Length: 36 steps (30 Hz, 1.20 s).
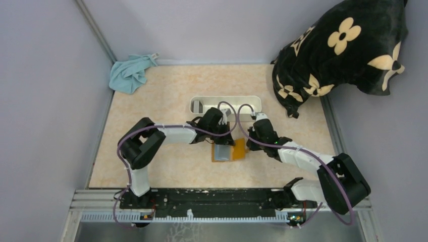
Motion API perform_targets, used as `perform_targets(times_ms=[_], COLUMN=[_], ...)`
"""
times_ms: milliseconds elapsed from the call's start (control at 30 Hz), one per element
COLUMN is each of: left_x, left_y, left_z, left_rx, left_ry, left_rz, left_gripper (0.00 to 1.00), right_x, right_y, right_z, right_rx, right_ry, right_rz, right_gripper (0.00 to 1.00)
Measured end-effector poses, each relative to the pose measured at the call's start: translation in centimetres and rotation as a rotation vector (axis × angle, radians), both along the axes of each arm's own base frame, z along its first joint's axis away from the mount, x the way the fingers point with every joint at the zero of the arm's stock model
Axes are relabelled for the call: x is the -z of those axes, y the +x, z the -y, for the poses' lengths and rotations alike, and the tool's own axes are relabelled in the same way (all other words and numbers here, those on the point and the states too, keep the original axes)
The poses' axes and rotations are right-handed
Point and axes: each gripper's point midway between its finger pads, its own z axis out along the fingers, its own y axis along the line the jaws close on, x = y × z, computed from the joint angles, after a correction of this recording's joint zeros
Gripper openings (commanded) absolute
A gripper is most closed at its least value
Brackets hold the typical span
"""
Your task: Take the credit cards out of the card holder
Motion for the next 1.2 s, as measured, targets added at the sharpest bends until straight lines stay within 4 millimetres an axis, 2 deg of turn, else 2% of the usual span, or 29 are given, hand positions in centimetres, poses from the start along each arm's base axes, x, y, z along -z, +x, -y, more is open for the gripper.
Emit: perform_targets(times_ms=[67,167,200,233,300,500,567,667,733,900,1000,1033,1200], left_x=[1.1,1.6,1.6,1.5,1.5,1.9,1.9,2.0,2.0,2.0,2.0,1.9,1.2], left_y=[0.1,1.0,1.2,1.3,1.6,1.8,1.9,1.8,1.7,1.4,1.2,1.1,0.8], left_z=[0.3,1.5,1.8,2.0,2.0,2.3,2.4,2.6,2.7,2.5,2.2,2.1,1.6], left_rx=[0.007,0.016,0.017,0.017,0.011,-0.014,-0.024,-0.03,-0.029,-0.033,-0.033,-0.033,-0.018], left_ry=[0.021,0.035,0.034,0.033,0.039,0.036,0.029,0.02,0.015,0.006,0.01,0.01,0.013], left_rz=[-0.024,-0.039,-0.039,-0.038,-0.034,-0.051,-0.05,-0.044,-0.04,-0.021,-0.015,-0.014,0.009], left_gripper=[0.01,0.03,0.05,0.07,0.09,0.1,0.1,0.1,0.1,0.14,0.23,0.26,0.4], right_x=[-0.5,-1.6,-1.9,-2.4,-3.1,-5.6,-7.1,-8.7,-8.8,-7.0,-6.0,-5.1,-2.1], right_y=[-0.3,-0.4,-0.5,-0.5,-0.6,-1.4,-1.5,-1.7,-1.8,-2.3,-2.6,-3.1,-4.9], right_z=[-0.4,-0.8,-0.8,-0.9,-0.8,-0.6,-0.8,-1.2,-1.6,-2.7,-3.4,-3.3,-2.6], right_rx=[-0.018,-0.031,-0.034,-0.041,-0.054,-0.067,-0.081,-0.11,-0.129,-0.159,-0.159,-0.15,-0.103], right_ry=[0.031,0.068,0.076,0.082,0.087,0.123,0.156,0.195,0.208,0.23,0.274,0.29,0.293], right_rz=[0.009,0.034,0.044,0.056,0.075,0.13,0.171,0.217,0.219,0.13,0.101,0.08,-0.007], right_gripper=[0.0,0.4,0.5,0.54,0.55,0.44,0.33,0.03,0.0,0.0,0.0,0.0,0.0])
